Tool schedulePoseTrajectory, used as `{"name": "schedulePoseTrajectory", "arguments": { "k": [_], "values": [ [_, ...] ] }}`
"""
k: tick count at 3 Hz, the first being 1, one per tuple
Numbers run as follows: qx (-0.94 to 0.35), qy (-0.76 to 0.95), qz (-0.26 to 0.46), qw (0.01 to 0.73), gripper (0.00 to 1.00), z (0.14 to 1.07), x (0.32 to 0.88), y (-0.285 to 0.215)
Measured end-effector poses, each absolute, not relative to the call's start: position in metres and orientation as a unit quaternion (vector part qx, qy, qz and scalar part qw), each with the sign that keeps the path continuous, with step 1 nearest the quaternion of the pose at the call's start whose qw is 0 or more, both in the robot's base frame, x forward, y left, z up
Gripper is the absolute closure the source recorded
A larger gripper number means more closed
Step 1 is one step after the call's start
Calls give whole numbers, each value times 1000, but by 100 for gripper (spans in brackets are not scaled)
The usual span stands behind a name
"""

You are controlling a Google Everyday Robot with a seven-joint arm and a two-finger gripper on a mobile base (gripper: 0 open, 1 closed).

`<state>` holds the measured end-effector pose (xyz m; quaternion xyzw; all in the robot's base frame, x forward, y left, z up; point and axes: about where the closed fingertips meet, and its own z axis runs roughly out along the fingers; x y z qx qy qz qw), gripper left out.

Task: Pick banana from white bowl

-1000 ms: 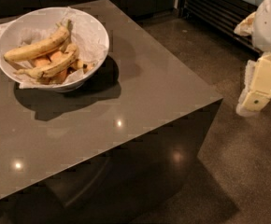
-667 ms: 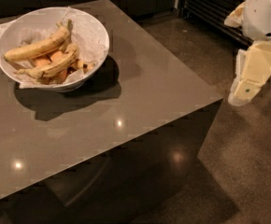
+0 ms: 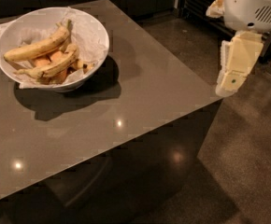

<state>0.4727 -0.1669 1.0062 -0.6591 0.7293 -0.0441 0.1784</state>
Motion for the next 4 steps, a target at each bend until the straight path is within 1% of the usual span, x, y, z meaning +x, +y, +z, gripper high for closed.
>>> {"name": "schedulePoseTrajectory", "arguments": {
  "k": [2, 4],
  "values": [
    [-720, 667, -55, 183, 0, 1009, 499, -116],
    [-721, 665, -57, 189, 0, 1012, 500, -112]
  ]
}}
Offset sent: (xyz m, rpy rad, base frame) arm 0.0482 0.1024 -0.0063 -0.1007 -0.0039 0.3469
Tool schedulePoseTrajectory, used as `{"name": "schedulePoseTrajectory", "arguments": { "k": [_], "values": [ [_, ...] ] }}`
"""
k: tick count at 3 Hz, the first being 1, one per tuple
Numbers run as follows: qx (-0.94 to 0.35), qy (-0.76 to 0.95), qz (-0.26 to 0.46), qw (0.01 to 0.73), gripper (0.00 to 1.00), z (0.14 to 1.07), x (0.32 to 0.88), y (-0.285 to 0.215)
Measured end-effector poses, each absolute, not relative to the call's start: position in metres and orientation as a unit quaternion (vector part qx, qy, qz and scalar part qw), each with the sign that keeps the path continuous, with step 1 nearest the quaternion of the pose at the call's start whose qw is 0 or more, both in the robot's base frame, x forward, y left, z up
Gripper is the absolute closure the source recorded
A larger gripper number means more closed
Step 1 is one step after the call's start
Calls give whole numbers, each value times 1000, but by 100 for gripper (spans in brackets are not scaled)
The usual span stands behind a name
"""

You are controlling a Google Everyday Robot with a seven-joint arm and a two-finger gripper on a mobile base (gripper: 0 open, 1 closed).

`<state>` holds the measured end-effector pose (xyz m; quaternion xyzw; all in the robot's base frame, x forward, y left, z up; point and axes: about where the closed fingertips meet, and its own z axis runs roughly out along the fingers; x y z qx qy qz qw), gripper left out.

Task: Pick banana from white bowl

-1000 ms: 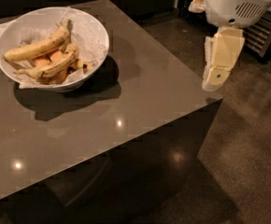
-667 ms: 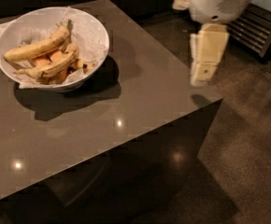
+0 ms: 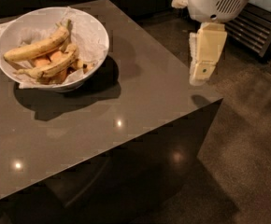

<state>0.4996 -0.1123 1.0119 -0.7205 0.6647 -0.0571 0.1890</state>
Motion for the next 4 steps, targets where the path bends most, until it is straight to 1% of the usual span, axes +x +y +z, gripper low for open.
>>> {"name": "schedulePoseTrajectory", "arguments": {
  "k": [2, 3, 4],
  "values": [
    [-778, 601, -58, 176, 0, 1009, 543, -55],
    [-802, 568, -49, 180, 0, 1007, 560, -28],
    [-800, 567, -52, 189, 0, 1009, 563, -25]
  ]
}}
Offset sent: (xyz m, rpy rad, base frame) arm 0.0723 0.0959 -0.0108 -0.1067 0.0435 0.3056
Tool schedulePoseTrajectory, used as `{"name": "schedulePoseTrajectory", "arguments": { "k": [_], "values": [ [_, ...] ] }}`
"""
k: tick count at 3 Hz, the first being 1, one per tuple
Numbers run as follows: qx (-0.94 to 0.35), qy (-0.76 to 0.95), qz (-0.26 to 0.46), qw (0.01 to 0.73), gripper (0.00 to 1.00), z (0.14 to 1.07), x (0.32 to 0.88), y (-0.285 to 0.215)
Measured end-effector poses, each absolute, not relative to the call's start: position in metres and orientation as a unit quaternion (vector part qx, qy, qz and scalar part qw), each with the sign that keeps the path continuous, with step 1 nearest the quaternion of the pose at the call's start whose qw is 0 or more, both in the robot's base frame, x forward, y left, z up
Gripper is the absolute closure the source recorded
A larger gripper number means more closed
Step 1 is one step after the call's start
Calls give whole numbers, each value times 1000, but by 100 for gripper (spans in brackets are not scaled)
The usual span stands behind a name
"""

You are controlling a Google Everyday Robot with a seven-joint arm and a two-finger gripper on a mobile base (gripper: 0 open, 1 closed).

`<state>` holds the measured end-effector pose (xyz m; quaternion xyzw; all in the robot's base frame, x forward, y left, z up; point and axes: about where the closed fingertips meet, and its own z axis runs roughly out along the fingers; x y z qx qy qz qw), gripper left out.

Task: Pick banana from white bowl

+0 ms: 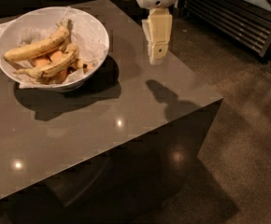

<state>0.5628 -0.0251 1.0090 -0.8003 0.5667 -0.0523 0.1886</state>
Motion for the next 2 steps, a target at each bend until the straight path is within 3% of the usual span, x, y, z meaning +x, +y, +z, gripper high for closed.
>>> {"name": "schedulePoseTrajectory", "arguments": {
  "k": [1, 2],
  "values": [
    [-800, 567, -52, 189, 0, 1009, 563, -25],
    [-834, 512, -54, 198, 0, 1018, 579, 12]
  ]
}}
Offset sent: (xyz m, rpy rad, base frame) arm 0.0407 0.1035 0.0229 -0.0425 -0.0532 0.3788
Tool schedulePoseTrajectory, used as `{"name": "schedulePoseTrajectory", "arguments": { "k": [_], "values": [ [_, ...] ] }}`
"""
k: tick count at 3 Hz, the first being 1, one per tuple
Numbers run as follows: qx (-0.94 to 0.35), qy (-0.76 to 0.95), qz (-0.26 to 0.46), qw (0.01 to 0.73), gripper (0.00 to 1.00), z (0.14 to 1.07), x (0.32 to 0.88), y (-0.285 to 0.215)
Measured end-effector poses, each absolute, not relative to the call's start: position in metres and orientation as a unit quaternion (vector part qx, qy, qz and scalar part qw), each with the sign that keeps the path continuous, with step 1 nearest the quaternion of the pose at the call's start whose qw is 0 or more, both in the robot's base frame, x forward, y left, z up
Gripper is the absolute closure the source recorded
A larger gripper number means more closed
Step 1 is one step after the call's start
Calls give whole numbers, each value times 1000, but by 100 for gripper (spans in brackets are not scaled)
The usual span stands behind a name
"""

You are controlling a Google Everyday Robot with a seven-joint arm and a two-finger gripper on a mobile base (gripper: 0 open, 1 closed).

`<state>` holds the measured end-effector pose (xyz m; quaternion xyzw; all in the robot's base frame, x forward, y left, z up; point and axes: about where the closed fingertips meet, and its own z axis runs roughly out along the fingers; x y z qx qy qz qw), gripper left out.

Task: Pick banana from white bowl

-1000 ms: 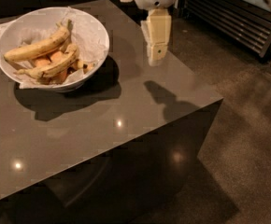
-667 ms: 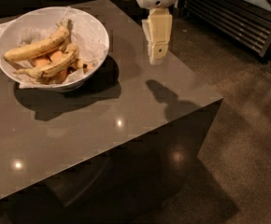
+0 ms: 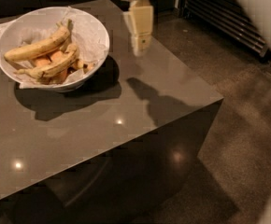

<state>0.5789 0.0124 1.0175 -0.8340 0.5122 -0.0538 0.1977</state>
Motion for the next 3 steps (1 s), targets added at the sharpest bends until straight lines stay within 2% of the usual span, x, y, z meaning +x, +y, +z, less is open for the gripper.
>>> {"name": "schedulePoseTrajectory", "arguments": {
  "k": [2, 3],
  "values": [
    [-889, 409, -66, 196, 0, 1020, 606, 80],
    [-893, 397, -66, 204, 0, 1018, 606, 89]
  ]
}}
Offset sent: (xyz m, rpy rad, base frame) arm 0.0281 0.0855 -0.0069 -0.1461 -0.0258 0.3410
